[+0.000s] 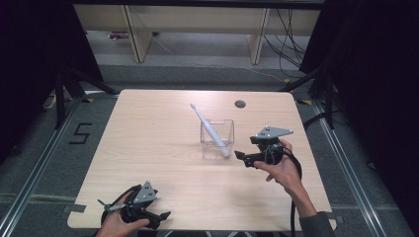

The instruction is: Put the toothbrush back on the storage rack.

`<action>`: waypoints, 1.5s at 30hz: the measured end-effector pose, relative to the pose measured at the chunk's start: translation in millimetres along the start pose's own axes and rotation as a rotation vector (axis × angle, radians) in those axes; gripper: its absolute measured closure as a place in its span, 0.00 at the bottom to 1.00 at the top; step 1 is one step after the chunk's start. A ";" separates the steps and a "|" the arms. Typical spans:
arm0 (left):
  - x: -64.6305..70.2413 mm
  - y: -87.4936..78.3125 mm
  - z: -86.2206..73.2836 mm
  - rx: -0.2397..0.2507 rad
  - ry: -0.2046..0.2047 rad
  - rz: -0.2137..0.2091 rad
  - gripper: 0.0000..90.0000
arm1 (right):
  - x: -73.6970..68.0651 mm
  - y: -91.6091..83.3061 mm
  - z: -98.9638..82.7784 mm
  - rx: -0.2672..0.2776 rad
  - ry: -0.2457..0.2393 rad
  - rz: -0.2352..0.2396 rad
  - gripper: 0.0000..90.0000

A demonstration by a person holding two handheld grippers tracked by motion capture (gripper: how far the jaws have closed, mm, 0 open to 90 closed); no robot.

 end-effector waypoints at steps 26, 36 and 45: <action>0.1 0.0 -0.3 -0.003 0.006 0.000 0.17 | -4.7 -3.6 -16.1 -0.030 -0.003 0.002 0.20; 0.2 0.1 -0.4 -0.003 0.006 0.000 0.17 | -8.5 -4.1 -23.5 -0.048 -0.005 0.011 0.20; -0.1 0.0 -0.1 -0.002 0.007 0.001 0.17 | -13.8 -7.4 -29.5 -0.056 -0.009 0.023 0.20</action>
Point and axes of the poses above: each handheld gripper's, and its own axes: y roughly forward along the jaws, z roughly out of its top, x roughly to its right, the point moved 9 cm from there along y, roughly forward along the jaws, and after that the axes turned 14 degrees about x, right-handed, at the moved point
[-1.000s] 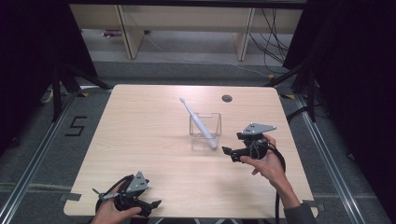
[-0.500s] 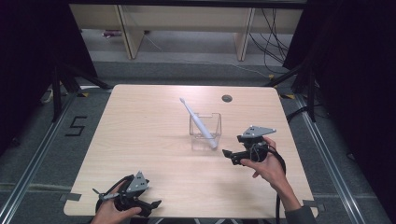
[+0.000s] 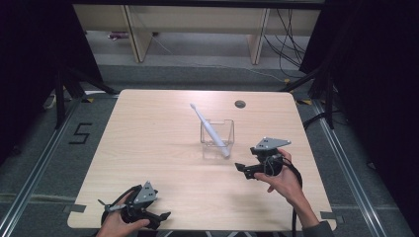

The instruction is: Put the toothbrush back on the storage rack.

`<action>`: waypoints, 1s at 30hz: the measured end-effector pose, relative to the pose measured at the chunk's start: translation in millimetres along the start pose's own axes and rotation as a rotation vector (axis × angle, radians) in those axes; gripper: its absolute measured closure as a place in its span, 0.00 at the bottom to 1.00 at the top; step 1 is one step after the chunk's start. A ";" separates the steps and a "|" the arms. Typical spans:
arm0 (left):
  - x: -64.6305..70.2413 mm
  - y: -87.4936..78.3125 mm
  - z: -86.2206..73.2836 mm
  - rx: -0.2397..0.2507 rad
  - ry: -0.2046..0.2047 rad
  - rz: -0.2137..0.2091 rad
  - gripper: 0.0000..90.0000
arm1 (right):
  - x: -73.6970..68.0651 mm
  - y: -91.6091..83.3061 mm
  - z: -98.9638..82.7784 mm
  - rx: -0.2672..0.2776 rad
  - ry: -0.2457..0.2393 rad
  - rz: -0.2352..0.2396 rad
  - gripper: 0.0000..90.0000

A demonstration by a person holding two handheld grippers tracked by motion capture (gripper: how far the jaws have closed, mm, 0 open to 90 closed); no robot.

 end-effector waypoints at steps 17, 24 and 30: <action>-0.4 -0.1 0.0 -0.001 -0.002 0.002 0.17 | -18.1 -10.6 -21.4 -0.035 0.034 0.011 0.20; -0.7 -0.3 -0.1 -0.001 -0.001 0.003 0.17 | -17.9 -9.7 -29.4 -0.044 0.006 0.029 0.20; -0.6 -0.1 -0.2 -0.001 -0.001 0.002 0.17 | -21.2 -11.0 -35.3 -0.052 0.008 0.039 0.20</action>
Point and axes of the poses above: each handheld gripper's, and its own axes: y roughly forward along the jaws, z roughly out of its top, x roughly to its right, the point moved 9 cm from there along y, roughly forward along the jaws, and after that the axes turned 14 degrees about x, right-handed, at the moved point
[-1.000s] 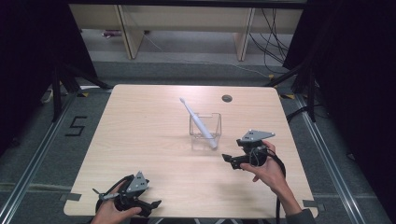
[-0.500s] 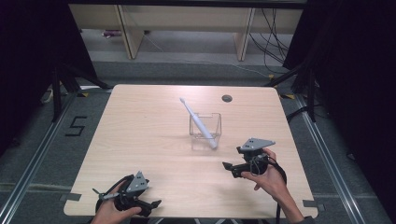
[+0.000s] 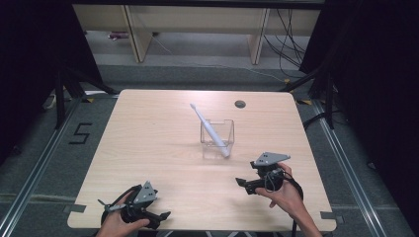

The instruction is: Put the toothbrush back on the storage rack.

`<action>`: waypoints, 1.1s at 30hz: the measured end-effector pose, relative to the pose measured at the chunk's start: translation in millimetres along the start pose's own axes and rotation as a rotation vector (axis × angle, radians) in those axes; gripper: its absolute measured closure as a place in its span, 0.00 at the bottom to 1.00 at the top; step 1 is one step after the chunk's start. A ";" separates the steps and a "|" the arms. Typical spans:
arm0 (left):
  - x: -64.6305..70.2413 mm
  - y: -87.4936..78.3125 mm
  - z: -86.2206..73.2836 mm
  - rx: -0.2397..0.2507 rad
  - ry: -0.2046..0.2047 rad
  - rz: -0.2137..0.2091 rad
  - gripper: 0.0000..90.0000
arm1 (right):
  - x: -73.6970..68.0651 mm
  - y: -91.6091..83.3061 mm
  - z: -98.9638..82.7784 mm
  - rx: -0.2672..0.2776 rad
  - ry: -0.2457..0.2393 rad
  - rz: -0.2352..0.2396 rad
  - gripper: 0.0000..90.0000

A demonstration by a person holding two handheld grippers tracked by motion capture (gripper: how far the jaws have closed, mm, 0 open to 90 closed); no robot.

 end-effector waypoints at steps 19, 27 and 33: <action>0.4 0.5 -0.7 -0.002 -0.012 0.005 0.17 | -9.6 -7.4 -18.6 -0.022 0.025 0.001 0.20; 0.4 0.6 -0.8 -0.003 -0.012 0.005 0.17 | -8.7 -12.7 -23.1 -0.013 0.025 -0.002 0.20; 1.4 0.6 -0.5 0.001 -0.019 0.001 0.17 | -13.3 -16.2 -25.2 -0.004 0.025 0.003 0.18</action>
Point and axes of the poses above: each handheld gripper's, and its own axes: y roughly forward along the jaws, z roughly out of its top, x roughly to its right, the point moved 9 cm from there along y, roughly forward along the jaws, and after that the axes turned 14 degrees about x, right-handed, at the moved point
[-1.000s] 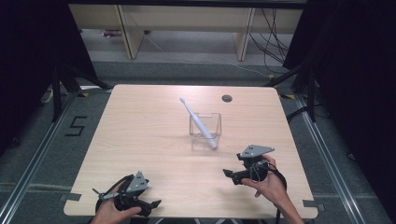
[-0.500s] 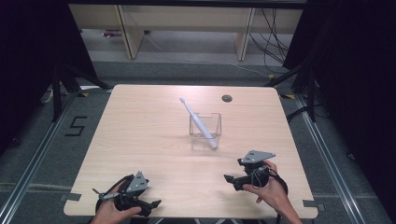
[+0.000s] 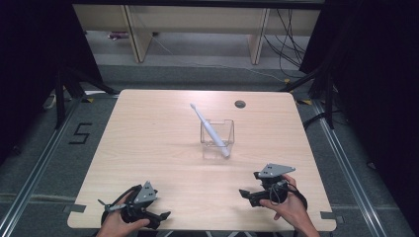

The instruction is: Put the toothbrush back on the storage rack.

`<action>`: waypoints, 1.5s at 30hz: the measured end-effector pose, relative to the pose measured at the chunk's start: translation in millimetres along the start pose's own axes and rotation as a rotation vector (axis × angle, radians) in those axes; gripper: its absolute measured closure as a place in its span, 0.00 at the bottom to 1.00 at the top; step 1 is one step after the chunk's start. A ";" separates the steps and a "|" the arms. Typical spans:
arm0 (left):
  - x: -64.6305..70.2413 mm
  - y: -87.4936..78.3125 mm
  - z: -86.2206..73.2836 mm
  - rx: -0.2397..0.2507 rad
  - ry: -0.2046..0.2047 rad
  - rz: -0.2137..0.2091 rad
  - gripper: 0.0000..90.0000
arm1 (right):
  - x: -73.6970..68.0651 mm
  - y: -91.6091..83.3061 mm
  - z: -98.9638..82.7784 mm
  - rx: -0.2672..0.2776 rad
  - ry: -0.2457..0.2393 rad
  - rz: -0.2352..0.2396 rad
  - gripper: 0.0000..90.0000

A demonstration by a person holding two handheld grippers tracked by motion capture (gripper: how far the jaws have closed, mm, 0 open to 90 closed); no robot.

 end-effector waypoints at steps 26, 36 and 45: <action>-0.5 -0.1 0.1 -0.002 0.017 -0.006 0.17 | -1.7 -17.2 -23.6 -0.020 0.009 -0.013 0.18; -1.5 -0.5 0.0 -0.005 0.022 -0.001 0.17 | -1.8 -21.3 -32.3 -0.022 0.013 -0.015 0.18; -1.3 -0.6 0.7 -0.002 0.024 0.002 0.17 | -0.6 -27.5 -35.9 -0.016 0.011 -0.016 0.18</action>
Point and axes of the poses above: each handheld gripper's, and its own axes: y roughly forward along the jaws, z roughly out of its top, x roughly to its right, the point moved 9 cm from there along y, roughly forward along the jaws, and after that the axes turned 14 degrees about x, right-handed, at the moved point
